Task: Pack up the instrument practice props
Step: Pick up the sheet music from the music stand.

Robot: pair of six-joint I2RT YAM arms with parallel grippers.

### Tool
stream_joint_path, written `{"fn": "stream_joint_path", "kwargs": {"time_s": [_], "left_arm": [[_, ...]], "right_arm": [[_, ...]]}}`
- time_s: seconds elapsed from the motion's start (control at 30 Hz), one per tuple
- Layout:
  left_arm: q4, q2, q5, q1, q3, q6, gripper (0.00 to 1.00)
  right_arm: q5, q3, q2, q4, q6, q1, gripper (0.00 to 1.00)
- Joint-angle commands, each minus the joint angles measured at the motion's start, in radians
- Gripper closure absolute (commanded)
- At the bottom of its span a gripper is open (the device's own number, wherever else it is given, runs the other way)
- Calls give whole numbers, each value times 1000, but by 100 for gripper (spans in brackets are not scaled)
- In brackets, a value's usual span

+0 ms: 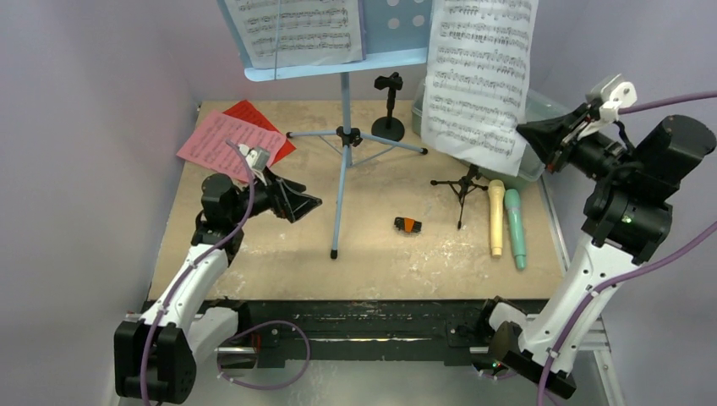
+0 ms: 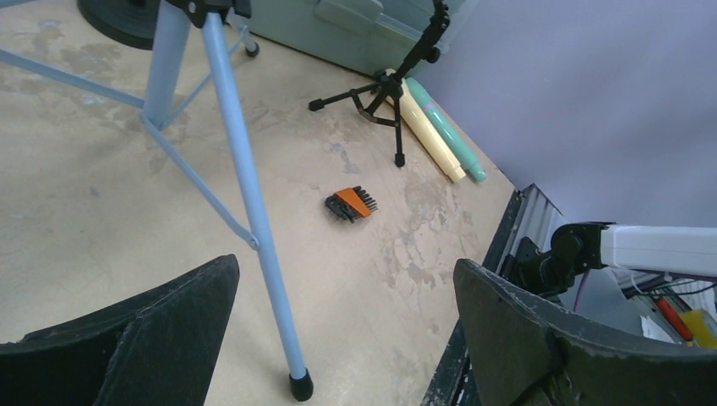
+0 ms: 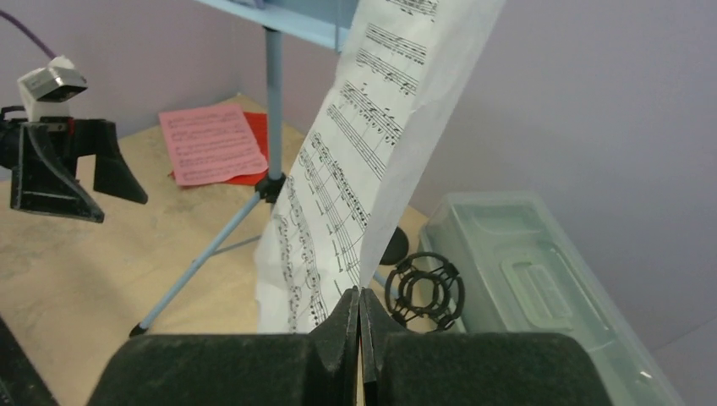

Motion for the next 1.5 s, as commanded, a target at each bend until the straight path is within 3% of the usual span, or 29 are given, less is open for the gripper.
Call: {"fn": "stream_joint_path", "kwargs": {"time_s": [0.0,0.3,0.43,0.57,0.7,0.87,1.27,1.47], "left_arm": [[108,-33,29,-45,-20,-48,2],[472,-76,-46,-154,-176,-379,2],[529,-97,-138,-228,-222,-436,2],[539,-98,-205,-294,-253,-456,1],[651,-64,-260,-343,-320,-525,1],[727,-9,-303,-394,-386,-548,1],[744,89,-417,-540,-437,-445,1],[986,237,-465,-614,-473,-506,1]], "right_arm": [[-89,-64,-48,-233,-214,-5,100],[-161,-215,-96,-566,-516,-4,100],[-161,-323,-113,-649,-617,-2,100],[-156,-433,-134,-650,-643,21,100],[-164,-529,-133,-644,-673,59,100],[-182,-564,-93,-640,-698,120,100],[-203,-645,-19,-477,-525,342,100],[-268,-589,29,-510,-549,444,100]]}}
